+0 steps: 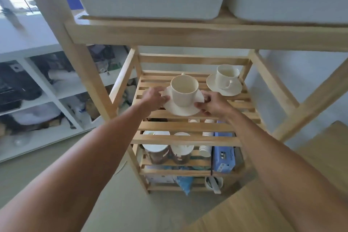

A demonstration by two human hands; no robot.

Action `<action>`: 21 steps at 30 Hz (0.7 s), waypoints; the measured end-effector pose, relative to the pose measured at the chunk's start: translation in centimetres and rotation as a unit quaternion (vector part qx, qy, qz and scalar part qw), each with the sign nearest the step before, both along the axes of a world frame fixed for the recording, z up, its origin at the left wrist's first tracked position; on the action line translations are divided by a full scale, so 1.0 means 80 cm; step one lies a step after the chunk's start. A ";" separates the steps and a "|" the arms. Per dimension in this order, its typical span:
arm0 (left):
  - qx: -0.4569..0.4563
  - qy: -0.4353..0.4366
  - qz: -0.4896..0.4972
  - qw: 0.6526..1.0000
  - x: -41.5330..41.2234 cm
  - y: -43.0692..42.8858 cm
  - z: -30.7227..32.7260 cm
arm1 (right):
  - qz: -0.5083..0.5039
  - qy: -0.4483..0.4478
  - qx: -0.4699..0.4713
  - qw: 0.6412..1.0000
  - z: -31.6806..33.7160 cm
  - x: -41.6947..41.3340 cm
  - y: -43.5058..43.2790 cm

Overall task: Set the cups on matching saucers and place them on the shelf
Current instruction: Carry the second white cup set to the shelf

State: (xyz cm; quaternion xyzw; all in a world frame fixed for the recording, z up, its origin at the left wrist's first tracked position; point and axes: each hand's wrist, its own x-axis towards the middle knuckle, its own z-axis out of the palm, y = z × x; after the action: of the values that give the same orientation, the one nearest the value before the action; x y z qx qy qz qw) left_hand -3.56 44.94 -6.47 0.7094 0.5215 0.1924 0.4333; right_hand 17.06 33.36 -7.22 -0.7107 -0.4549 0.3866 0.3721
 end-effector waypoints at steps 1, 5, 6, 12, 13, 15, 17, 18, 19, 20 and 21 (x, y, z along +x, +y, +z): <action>0.004 0.002 0.007 1.000 0.003 0.013 -0.002 | 0.001 -0.014 0.002 1.000 -0.001 0.003 0.015; 0.012 0.018 0.030 0.999 0.010 0.059 -0.014 | -0.005 -0.019 -0.005 1.000 -0.009 0.008 0.070; 0.014 0.024 0.038 0.999 0.012 0.070 -0.019 | -0.006 -0.022 -0.009 1.000 -0.013 0.008 0.083; 0.013 0.038 0.072 0.997 0.020 0.117 -0.036 | -0.021 -0.021 -0.005 1.000 -0.022 0.005 0.133; 0.016 0.047 0.070 0.996 0.020 0.119 -0.035 | -0.023 -0.025 -0.008 0.999 -0.023 0.006 0.139; 0.025 0.062 0.068 0.995 0.020 0.121 -0.030 | -0.023 -0.045 -0.015 0.999 -0.025 0.007 0.148; 0.040 0.081 0.063 0.994 0.022 0.124 -0.031 | -0.028 -0.056 -0.019 0.998 -0.028 0.008 0.156; 0.050 0.093 0.058 0.993 0.023 0.125 -0.032 | -0.033 -0.057 -0.020 0.998 -0.029 0.008 0.159; 0.058 0.103 0.055 0.991 0.024 0.127 -0.035 | -0.038 -0.063 -0.019 0.997 -0.029 0.007 0.162; 0.065 0.110 0.052 0.990 0.024 0.129 -0.037 | -0.041 -0.073 -0.017 0.996 -0.029 0.006 0.164; 0.073 0.118 0.048 0.989 0.023 0.131 -0.037 | -0.044 -0.085 -0.016 0.995 -0.030 0.004 0.166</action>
State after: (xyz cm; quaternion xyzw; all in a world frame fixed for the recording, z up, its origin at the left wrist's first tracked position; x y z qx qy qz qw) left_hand -1.69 55.39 -9.46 0.7311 0.5868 0.1657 0.3060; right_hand 17.39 46.62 -9.60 -0.7662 -0.4468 0.3150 0.3378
